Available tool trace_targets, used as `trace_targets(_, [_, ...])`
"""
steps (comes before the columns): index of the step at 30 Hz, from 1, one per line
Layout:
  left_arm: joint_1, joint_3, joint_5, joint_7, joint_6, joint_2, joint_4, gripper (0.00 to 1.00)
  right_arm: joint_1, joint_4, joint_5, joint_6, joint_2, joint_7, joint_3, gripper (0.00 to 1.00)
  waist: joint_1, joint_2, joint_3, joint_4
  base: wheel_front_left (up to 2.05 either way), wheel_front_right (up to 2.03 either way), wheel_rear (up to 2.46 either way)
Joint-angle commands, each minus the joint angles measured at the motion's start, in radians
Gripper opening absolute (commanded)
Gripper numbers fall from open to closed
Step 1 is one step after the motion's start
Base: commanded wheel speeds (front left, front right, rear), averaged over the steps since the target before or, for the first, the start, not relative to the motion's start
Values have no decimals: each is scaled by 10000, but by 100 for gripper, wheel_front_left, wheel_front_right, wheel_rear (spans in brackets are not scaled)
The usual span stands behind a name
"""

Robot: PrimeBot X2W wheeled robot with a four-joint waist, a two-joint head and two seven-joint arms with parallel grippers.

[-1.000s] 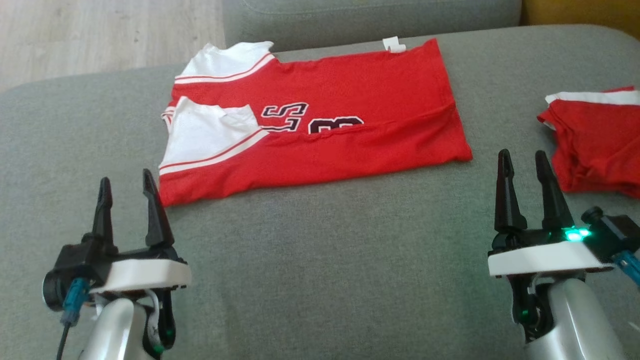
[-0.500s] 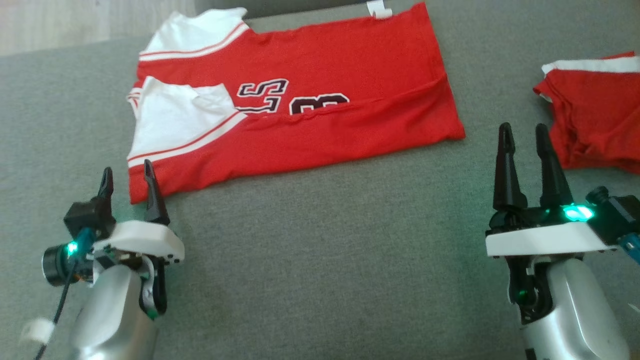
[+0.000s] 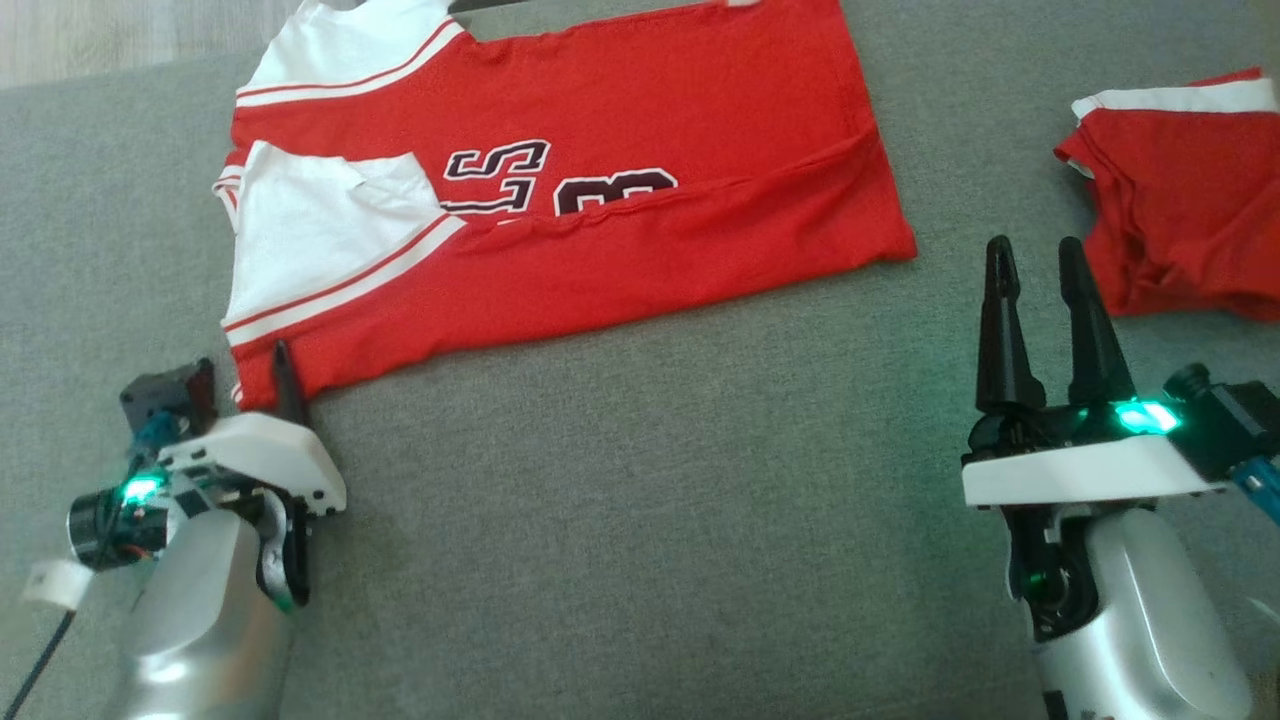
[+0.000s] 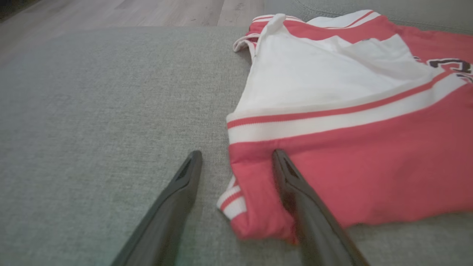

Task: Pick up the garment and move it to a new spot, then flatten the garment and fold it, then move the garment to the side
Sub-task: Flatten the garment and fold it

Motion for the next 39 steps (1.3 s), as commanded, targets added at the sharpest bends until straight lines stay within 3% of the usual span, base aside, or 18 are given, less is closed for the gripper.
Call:
trace_targets(1, [-50,220,-57,333,63,354,177,100,-336,-369,58,-7,-7,-60,293,100,0,-1,-6,-8,0,0,0])
trace_targets(3, [-54,101,-70,733,-66,386,408,100,-361,-375,85,-7,-7,-60,334,100,0,-1,-15,-16,0,0,0])
trace_targets(4, [-69,21,-62,894,-159,397,477,67,-365,-377,101,-7,-7,-60,335,100,0,-1,-26,-3,0,0,0])
trace_targets(5, [-102,-29,-68,968,-216,378,475,0,-357,-379,117,-7,-7,-60,323,100,0,-1,-47,25,0,0,0])
trace_targets(9, [-225,-60,-65,645,-234,377,187,0,-296,-338,119,-7,-7,-61,215,100,0,-1,-163,184,0,0,0])
trace_targets(17, [-408,-501,286,-1012,-533,174,-1391,0,-381,260,-25,-7,-7,-61,-272,100,0,-1,-390,696,0,0,0])
trace_targets(26, [-467,-1058,601,-1309,-702,139,-2955,0,-2304,3440,-910,-7,-7,1286,-1206,100,0,-1,-123,1093,0,0,0])
trace_targets(31, [-435,-1240,636,-1247,-677,58,-3257,0,-3524,5319,-1750,-7,-7,2145,-1554,100,0,-1,35,1258,0,0,0])
trace_targets(39, [-399,-1477,638,-1241,-727,-47,-3361,0,-4512,7479,-2643,-7,-7,2576,-1674,100,0,-1,109,1477,0,0,0])
